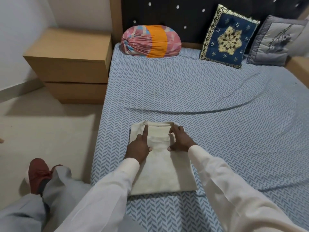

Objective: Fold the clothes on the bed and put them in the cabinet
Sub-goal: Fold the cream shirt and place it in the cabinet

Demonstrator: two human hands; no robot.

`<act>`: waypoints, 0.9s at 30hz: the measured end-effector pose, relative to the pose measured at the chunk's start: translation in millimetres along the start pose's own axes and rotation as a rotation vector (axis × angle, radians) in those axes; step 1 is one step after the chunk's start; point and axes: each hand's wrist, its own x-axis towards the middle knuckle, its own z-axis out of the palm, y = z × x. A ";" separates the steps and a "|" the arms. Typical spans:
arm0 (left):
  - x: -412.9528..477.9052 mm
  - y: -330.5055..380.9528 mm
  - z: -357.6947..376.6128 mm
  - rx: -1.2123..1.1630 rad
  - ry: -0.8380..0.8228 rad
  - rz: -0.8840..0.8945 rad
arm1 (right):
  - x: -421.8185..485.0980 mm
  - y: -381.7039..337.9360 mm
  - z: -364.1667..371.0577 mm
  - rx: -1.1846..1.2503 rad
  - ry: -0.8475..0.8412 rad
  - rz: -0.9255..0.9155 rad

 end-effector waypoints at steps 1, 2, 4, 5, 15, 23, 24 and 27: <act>-9.8 2.8 5.3 0.051 0.055 -0.018 | -10.4 0.9 5.5 0.017 0.071 -0.018; -22.9 5.9 8.7 0.092 0.107 -0.050 | -24.4 2.3 12.6 0.023 0.157 -0.040; -50.5 5.6 13.4 0.089 0.153 -0.138 | -53.7 7.4 28.4 0.010 0.328 -0.069; -63.3 0.9 16.0 0.041 0.165 -0.179 | -67.2 11.6 37.3 0.023 0.392 -0.064; -119.1 -20.2 30.9 -0.362 -0.027 -0.449 | -156.9 47.7 80.1 0.564 0.261 0.410; -118.0 -45.8 40.1 -0.552 -0.057 -0.429 | -143.7 57.3 71.3 0.708 0.153 0.420; -117.8 -45.6 39.6 -0.610 -0.039 -0.444 | -139.5 60.2 68.5 0.705 0.150 0.408; -109.6 -42.5 31.3 -0.724 0.030 -0.469 | -125.6 61.7 53.4 0.760 0.093 0.381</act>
